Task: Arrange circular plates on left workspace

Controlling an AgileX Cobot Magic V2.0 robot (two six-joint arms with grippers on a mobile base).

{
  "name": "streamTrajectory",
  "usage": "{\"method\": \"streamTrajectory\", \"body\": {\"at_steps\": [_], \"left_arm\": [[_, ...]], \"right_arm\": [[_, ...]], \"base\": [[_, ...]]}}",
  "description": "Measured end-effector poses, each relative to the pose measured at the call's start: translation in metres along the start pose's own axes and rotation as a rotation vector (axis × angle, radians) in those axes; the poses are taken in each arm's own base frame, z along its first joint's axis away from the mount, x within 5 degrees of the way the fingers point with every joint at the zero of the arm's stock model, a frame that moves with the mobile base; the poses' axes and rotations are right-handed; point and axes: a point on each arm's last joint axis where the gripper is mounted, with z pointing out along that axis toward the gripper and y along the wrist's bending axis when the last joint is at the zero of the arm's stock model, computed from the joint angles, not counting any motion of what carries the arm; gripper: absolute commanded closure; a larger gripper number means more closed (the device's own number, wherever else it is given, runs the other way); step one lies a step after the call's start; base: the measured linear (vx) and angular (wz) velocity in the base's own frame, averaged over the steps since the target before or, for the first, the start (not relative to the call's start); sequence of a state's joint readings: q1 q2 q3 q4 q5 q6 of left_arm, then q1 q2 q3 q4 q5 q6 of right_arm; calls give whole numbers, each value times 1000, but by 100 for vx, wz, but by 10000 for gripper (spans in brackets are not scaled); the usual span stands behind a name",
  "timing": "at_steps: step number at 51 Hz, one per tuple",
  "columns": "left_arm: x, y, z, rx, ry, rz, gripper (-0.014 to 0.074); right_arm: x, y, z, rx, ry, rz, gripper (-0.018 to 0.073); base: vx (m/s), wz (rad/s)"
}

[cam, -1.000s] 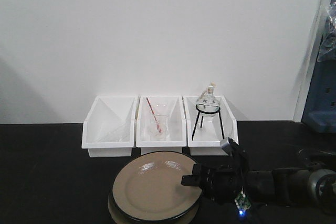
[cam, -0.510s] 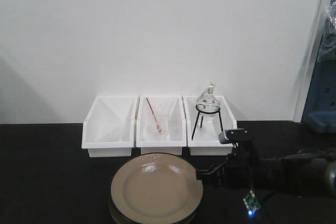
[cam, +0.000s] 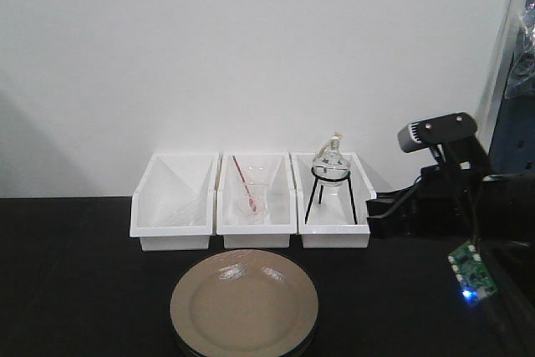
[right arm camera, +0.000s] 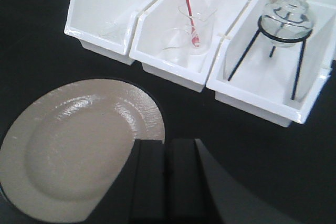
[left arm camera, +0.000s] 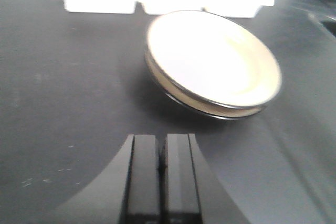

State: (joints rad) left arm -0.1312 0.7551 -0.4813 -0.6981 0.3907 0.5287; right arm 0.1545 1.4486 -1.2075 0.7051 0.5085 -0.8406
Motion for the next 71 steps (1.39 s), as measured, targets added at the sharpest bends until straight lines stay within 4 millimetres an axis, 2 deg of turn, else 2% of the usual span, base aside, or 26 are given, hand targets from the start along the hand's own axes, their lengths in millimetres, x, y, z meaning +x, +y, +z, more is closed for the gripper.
{"method": "streamTrajectory", "body": {"at_steps": [7, 13, 17, 18, 26, 34, 40, 52, 71], "left_arm": [[5, 4, 0, -45, 55, 15, 596], [14, 7, -1, -74, 153, 75, 596], [17, 7, -6, -84, 182, 106, 596], [16, 4, -18, -77, 143, 119, 596], [16, -6, -55, -60, -21, 160, 596], [28, -16, -93, -34, -150, 240, 596], [44, -19, -107, -21, -180, 270, 596], [63, -18, -106, -4, -139, 275, 596], [64, -18, -105, 2, -126, 275, 596]], "right_arm": [[7, 10, -50, 94, 4, -17, 563], [37, 25, -95, 165, -47, -40, 563], [64, 36, -116, 193, -86, -42, 563], [93, 49, -140, 221, -157, -43, 563], [151, 69, -168, 246, -264, -13, 563], [189, 79, -176, 251, -328, 8, 563], [195, 80, -178, 263, -369, 9, 563], [193, 79, -180, 280, -405, 13, 561], [193, 79, -180, 279, -406, 15, 561]], "base": [[0, 0], [0, 0], [0, 0], [0, 0], [0, 0], [0, 0], [0, 0], [0, 0], [0, 0]]}}
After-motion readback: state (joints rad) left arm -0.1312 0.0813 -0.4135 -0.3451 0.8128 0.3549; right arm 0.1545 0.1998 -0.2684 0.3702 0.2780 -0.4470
